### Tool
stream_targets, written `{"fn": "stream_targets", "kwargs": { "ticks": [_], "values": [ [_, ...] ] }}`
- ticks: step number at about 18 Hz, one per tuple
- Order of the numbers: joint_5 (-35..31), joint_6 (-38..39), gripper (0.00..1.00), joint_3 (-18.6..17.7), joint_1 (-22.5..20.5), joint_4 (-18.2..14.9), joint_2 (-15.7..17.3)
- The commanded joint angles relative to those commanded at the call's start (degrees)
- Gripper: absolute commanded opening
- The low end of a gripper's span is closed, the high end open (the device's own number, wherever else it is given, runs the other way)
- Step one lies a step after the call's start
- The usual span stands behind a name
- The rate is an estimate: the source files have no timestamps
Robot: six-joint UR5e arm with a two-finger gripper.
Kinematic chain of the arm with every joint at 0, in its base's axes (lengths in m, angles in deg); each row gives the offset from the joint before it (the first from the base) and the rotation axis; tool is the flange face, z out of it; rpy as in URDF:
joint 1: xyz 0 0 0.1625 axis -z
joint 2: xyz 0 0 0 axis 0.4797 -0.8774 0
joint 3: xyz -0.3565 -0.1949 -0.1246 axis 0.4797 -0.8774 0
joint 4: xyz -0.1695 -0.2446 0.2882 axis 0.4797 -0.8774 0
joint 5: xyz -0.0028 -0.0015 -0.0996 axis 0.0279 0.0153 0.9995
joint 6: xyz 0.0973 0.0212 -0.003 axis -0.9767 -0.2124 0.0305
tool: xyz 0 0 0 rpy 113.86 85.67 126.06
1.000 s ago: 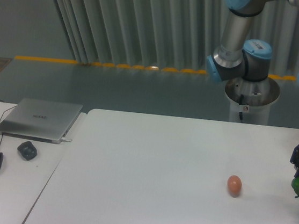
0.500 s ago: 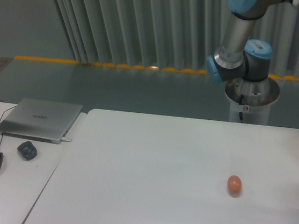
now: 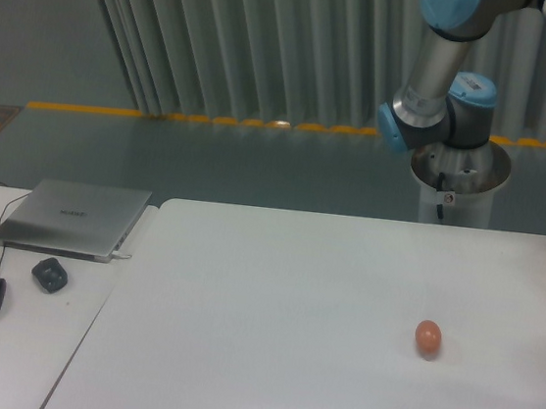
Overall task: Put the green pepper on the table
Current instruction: 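Carry the green bell pepper in the gripper over the table, then lower the held green pepper onto the table surface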
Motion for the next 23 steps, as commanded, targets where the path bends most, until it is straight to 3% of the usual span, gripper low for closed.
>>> {"fn": "stream_targets", "kwargs": {
  "ticks": [7, 10, 15, 20, 23],
  "values": [
    [-0.7, 1.5, 0.37, -0.5, 2.1, -0.2, -1.3],
    [-0.2, 8.6, 0.39, -3.1, 3.8, -0.8, -1.1],
    [3.0, 11.9, 0.40, -5.2, 7.1, -7.6, -1.6],
    [8.8, 13.1, 0.40, -5.5, 8.0, -9.1, -0.4],
    [8.7, 13.3, 0.41, -5.8, 8.4, -9.1, -0.6]
  ]
}}
